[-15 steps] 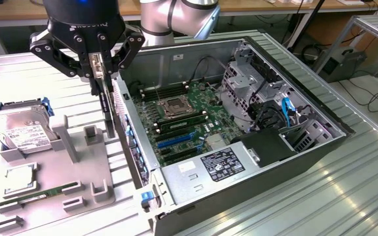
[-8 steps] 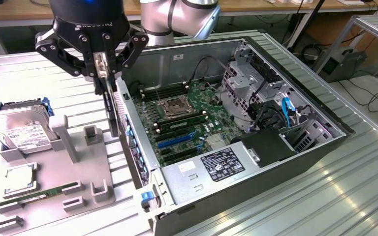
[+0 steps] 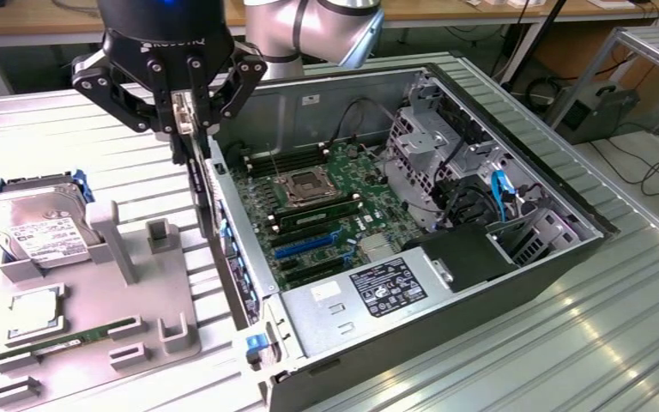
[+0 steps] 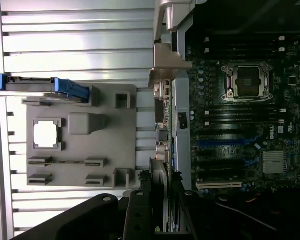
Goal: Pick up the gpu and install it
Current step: 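Pick up the gpu and move the gpu toward the slot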
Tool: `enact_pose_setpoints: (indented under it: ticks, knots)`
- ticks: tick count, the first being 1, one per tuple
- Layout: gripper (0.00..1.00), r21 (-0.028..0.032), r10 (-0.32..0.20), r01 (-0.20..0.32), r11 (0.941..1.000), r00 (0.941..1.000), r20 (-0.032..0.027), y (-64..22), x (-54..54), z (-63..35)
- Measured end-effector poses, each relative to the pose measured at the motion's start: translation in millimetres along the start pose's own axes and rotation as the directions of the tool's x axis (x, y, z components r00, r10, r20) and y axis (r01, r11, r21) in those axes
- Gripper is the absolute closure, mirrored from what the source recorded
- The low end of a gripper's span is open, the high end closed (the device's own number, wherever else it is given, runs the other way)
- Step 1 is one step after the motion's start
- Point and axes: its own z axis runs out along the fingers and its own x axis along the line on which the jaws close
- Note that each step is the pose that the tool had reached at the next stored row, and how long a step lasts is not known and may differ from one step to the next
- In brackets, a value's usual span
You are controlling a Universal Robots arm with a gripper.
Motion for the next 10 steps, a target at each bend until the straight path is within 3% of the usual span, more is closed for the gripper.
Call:
enact_pose_setpoints:
  ticks: [10]
  knots:
    - [0.74,0.0000,0.000,0.000,1.0000,1.0000,0.0000,0.2,-5.6,0.2]
